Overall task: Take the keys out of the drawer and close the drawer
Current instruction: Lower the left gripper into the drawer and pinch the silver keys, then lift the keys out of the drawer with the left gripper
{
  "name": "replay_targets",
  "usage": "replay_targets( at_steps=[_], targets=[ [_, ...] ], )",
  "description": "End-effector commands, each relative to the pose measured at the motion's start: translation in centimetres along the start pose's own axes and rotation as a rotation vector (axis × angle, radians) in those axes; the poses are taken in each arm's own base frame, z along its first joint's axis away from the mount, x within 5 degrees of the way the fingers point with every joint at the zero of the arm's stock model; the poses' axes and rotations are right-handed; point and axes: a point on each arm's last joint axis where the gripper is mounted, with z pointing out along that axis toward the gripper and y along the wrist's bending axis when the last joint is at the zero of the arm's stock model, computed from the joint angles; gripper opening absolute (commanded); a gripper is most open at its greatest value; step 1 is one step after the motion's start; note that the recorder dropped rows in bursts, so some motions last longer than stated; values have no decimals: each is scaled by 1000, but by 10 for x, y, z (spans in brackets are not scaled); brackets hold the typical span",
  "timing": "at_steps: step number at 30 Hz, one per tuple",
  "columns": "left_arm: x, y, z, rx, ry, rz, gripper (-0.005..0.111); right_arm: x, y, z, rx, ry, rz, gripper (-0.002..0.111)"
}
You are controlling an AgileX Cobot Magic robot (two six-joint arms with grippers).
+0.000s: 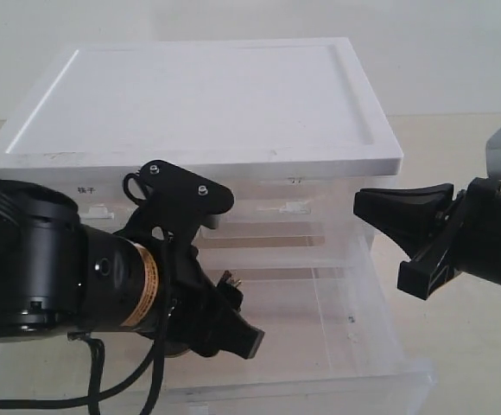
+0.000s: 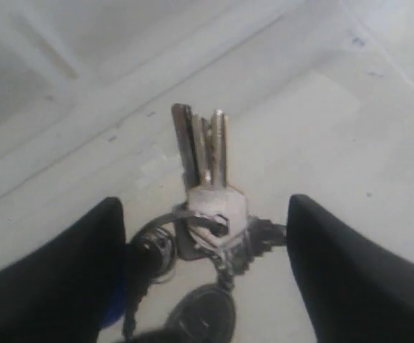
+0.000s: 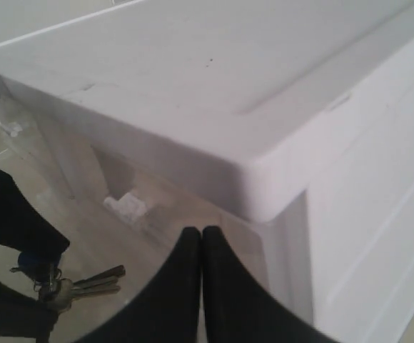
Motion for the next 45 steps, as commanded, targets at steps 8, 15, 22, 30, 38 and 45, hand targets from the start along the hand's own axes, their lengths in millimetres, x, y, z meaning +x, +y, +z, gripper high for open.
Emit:
replay_targets(
  at_steps=[8, 15, 22, 30, 38, 45],
  targets=[
    [-2, 2, 21, -10, -11, -26, 61, -1, -3, 1, 25, -4, 17, 0],
    [5, 3, 33, -42, 36, 25, 46, -1, -3, 1, 25, -4, 17, 0],
    [-1, 2, 21, -4, -1, 62, 4, -1, -3, 1, 27, -5, 18, 0],
    [-11, -5, -15, 54, -107, 103, 4, -1, -3, 1, 28, -6, 19, 0],
    [-16, 4, -49, 47, -168, 114, 4, -1, -3, 1, 28, -6, 19, 0],
    [-20, 9, -84, 109, -261, 127, 4, -2, -4, 1, 31, -8, 21, 0]
  ],
)
